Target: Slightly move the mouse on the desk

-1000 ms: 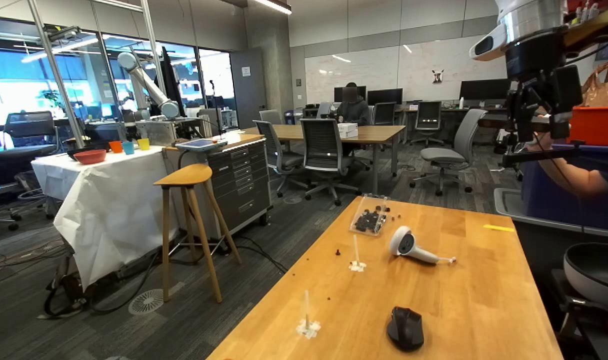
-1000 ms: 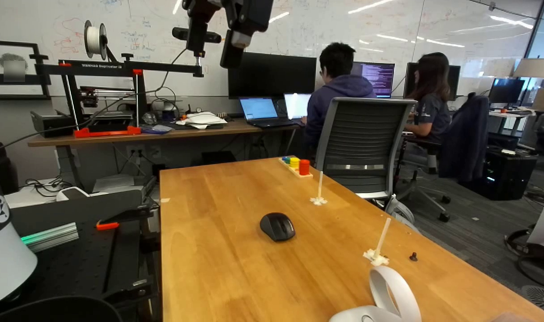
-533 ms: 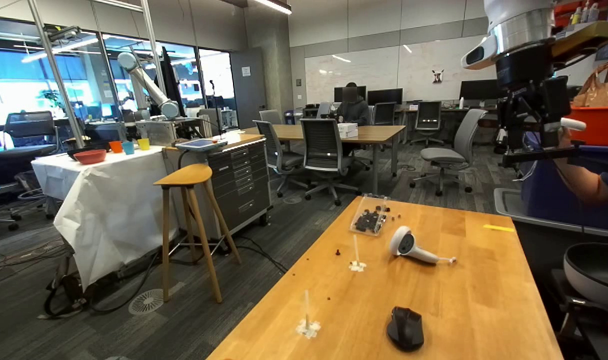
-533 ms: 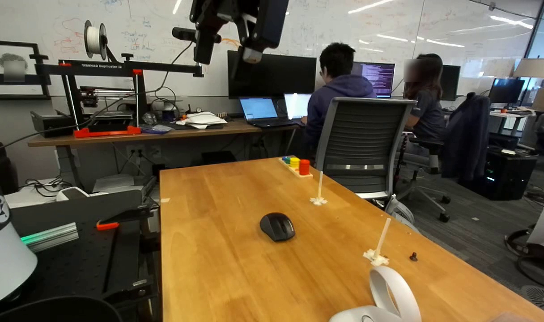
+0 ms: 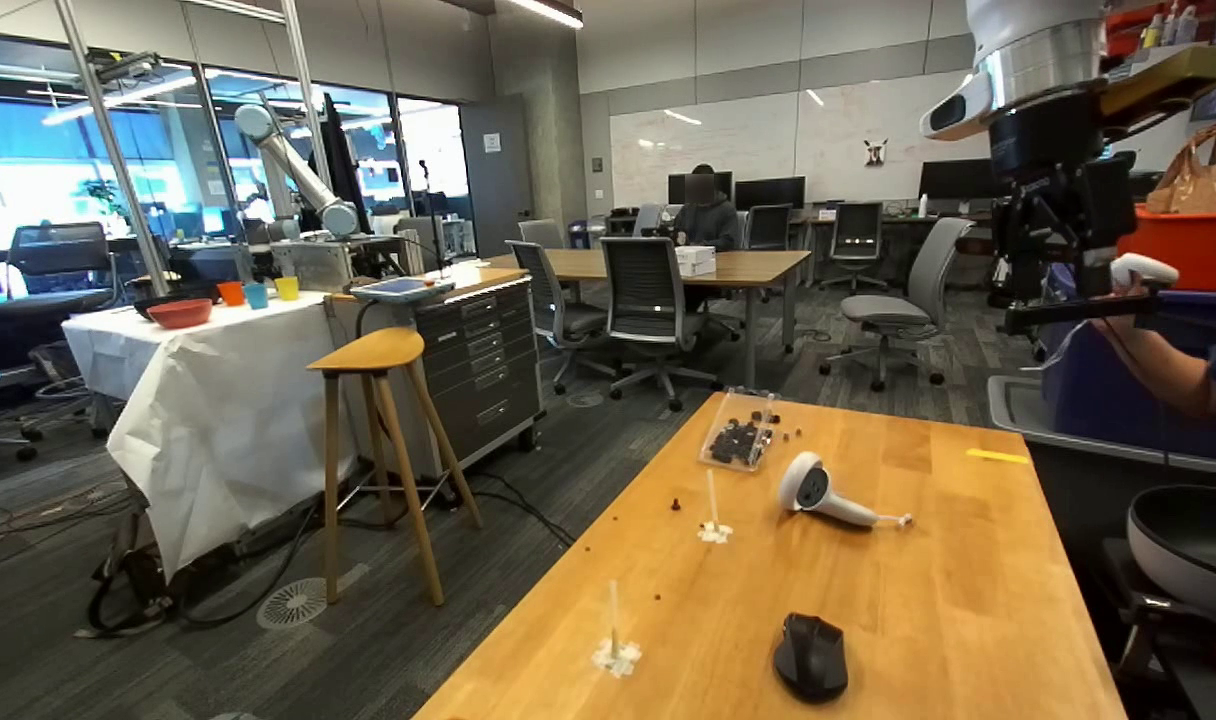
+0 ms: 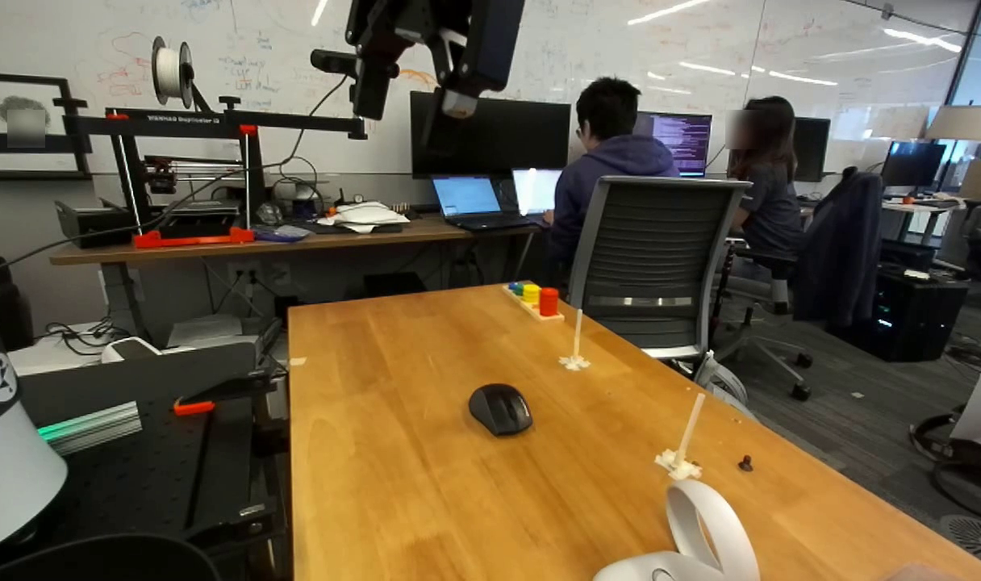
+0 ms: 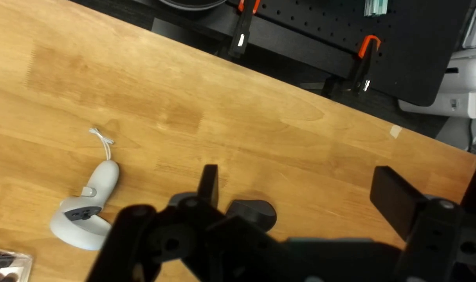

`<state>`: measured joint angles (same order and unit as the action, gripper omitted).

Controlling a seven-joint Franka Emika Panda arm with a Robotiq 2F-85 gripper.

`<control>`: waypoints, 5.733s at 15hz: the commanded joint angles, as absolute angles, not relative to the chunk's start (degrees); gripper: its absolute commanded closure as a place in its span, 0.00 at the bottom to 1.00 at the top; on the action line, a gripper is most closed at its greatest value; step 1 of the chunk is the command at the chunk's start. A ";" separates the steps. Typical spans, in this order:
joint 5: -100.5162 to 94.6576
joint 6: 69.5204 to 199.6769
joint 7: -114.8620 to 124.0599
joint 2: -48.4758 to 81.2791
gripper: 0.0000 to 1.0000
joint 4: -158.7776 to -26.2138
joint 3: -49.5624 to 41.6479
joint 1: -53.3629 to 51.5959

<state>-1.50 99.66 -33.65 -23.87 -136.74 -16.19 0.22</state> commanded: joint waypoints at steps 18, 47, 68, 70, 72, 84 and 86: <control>8.59 130.67 -37.19 15.60 0.00 -120.70 -2.22 1.75; 0.92 139.21 -33.58 31.44 0.88 -119.15 2.77 3.93; 3.01 140.68 -34.44 32.99 0.89 -118.29 6.87 6.83; 3.09 139.95 -34.65 31.86 0.89 -118.35 7.23 7.40; 3.19 139.01 -34.94 30.32 0.88 -118.31 7.50 7.97; 1.69 123.28 -35.36 18.56 0.87 -115.86 4.63 7.86; 1.32 120.80 -35.30 16.39 0.87 -115.34 3.72 7.63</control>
